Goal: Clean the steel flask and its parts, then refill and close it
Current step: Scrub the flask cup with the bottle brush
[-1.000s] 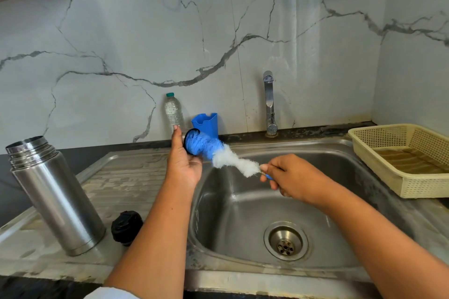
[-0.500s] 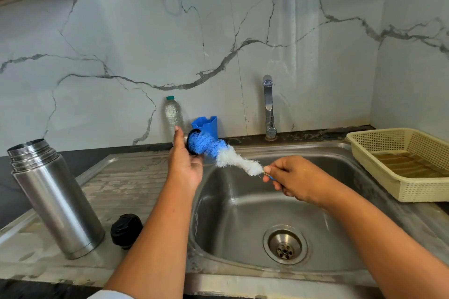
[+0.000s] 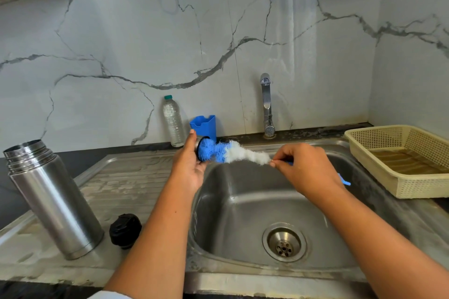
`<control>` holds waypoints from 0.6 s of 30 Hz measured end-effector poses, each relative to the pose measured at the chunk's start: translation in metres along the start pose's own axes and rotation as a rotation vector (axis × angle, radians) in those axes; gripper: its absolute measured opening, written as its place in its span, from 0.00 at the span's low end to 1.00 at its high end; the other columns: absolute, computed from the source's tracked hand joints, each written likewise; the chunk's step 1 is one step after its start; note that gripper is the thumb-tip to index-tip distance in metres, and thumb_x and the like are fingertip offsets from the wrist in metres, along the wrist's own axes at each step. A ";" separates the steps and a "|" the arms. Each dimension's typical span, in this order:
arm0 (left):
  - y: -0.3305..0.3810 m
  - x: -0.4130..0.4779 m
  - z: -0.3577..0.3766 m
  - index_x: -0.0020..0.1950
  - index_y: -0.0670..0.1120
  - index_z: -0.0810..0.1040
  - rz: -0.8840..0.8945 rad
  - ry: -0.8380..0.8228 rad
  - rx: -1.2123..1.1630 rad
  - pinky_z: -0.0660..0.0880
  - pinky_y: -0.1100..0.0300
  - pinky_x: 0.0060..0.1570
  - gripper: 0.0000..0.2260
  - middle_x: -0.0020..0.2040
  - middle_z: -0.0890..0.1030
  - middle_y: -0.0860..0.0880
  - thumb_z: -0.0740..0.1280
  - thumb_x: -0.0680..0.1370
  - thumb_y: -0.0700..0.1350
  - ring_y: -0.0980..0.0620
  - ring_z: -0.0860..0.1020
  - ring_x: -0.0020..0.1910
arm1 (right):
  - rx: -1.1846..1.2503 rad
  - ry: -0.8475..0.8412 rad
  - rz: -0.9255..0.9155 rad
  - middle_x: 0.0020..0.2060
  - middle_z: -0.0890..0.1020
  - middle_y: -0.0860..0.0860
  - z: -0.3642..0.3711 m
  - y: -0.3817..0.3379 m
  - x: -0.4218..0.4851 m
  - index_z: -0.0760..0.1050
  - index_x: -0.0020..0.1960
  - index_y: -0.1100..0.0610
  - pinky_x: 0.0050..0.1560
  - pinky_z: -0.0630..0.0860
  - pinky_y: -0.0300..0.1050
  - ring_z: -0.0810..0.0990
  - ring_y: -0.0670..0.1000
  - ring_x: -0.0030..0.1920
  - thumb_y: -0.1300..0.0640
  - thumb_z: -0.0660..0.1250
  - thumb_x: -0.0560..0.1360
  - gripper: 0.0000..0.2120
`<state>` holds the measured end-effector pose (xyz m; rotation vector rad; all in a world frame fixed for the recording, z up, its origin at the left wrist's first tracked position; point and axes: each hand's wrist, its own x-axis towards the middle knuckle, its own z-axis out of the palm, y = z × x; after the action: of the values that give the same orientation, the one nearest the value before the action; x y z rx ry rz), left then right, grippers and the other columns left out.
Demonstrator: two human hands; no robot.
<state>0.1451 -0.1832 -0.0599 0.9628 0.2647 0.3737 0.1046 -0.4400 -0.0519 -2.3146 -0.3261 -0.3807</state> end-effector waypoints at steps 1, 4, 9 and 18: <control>0.002 0.000 0.000 0.59 0.44 0.79 0.000 0.017 -0.014 0.84 0.49 0.44 0.14 0.53 0.87 0.41 0.72 0.79 0.52 0.47 0.87 0.48 | -0.011 0.016 -0.008 0.42 0.83 0.44 -0.001 0.000 0.000 0.83 0.47 0.46 0.48 0.82 0.52 0.81 0.46 0.44 0.49 0.73 0.77 0.02; -0.001 -0.005 0.002 0.62 0.42 0.79 -0.036 -0.014 0.031 0.84 0.50 0.46 0.16 0.53 0.87 0.41 0.73 0.79 0.51 0.46 0.87 0.50 | -0.123 0.089 -0.079 0.44 0.83 0.46 0.002 -0.004 -0.002 0.83 0.48 0.48 0.46 0.82 0.53 0.81 0.49 0.43 0.50 0.73 0.77 0.02; 0.002 -0.003 0.003 0.62 0.41 0.79 -0.028 0.010 -0.027 0.83 0.48 0.47 0.17 0.56 0.86 0.39 0.72 0.79 0.51 0.44 0.86 0.53 | -0.222 0.220 -0.174 0.46 0.82 0.46 -0.001 -0.002 -0.002 0.84 0.48 0.49 0.45 0.80 0.50 0.81 0.51 0.44 0.54 0.74 0.76 0.01; 0.002 -0.012 0.007 0.57 0.43 0.79 -0.054 0.022 -0.046 0.81 0.47 0.57 0.14 0.57 0.84 0.38 0.71 0.80 0.52 0.43 0.84 0.56 | -0.340 0.373 -0.239 0.38 0.81 0.48 -0.002 0.009 0.005 0.84 0.42 0.51 0.40 0.76 0.47 0.79 0.52 0.38 0.61 0.79 0.69 0.07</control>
<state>0.1368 -0.1920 -0.0540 0.9051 0.3006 0.3400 0.1125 -0.4470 -0.0548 -2.4682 -0.3742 -1.0413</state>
